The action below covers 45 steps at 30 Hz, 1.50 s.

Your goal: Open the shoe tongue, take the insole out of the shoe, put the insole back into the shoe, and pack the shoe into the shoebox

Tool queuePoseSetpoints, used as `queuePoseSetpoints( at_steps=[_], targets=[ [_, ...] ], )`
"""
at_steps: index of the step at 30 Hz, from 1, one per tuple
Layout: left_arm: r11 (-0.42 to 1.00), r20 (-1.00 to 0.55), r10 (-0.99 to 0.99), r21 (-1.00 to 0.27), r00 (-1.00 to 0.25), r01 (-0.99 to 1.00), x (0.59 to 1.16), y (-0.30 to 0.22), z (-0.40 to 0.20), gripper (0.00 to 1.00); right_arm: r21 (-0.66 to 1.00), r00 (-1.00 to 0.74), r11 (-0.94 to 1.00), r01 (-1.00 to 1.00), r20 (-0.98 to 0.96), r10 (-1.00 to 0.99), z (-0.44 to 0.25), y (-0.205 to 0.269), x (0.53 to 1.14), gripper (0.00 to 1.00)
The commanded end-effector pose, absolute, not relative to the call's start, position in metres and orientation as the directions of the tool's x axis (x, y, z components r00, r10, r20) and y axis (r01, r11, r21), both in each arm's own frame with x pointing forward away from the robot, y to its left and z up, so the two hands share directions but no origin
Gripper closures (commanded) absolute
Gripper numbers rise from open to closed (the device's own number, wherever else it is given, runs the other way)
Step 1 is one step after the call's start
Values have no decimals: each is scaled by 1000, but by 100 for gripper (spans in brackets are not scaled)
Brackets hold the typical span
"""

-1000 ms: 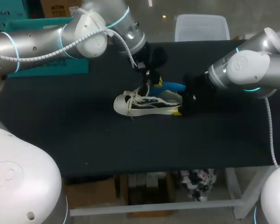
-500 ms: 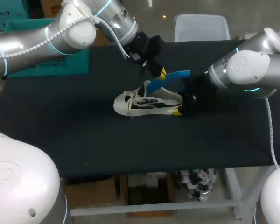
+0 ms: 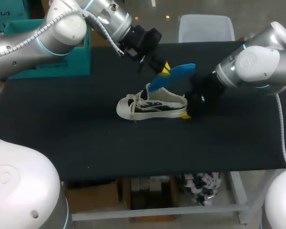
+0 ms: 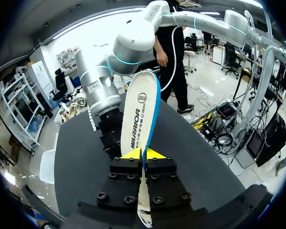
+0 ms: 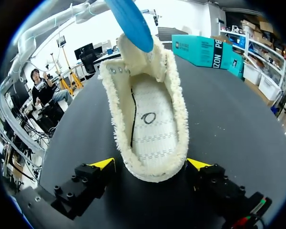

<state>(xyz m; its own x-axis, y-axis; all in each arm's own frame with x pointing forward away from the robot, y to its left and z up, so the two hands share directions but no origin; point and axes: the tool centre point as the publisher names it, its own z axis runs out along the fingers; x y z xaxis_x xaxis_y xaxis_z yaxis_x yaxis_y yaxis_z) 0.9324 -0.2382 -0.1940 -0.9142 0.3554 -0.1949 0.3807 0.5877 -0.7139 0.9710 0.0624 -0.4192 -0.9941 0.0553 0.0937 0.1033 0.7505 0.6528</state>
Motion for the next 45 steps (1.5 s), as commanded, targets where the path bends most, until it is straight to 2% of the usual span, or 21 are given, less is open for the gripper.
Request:
queuePoseSetpoints(
  at_steps=[1,10,22,34,45],
  targets=[
    [550,-217,363,-735,-906,396,924,-229,-187,100,633,-994,767,100,94,51,-401,54,974,0],
    [472,-264,383,-768,-885,433,914,-211,-157,100,535,-1000,844,28,22,19,-352,50,997,0],
    [509,-309,284,-754,-908,416,901,-168,-133,100,324,-996,943,-74,-70,-54,-298,80,1031,0],
    [589,-310,128,-740,-942,324,886,-103,-137,100,118,-992,990,-77,-104,-65,-291,115,1038,0],
    [627,-315,-23,-743,-949,232,868,-39,-146,100,87,-991,989,-116,-81,-109,-299,142,1034,0]
  ],
)
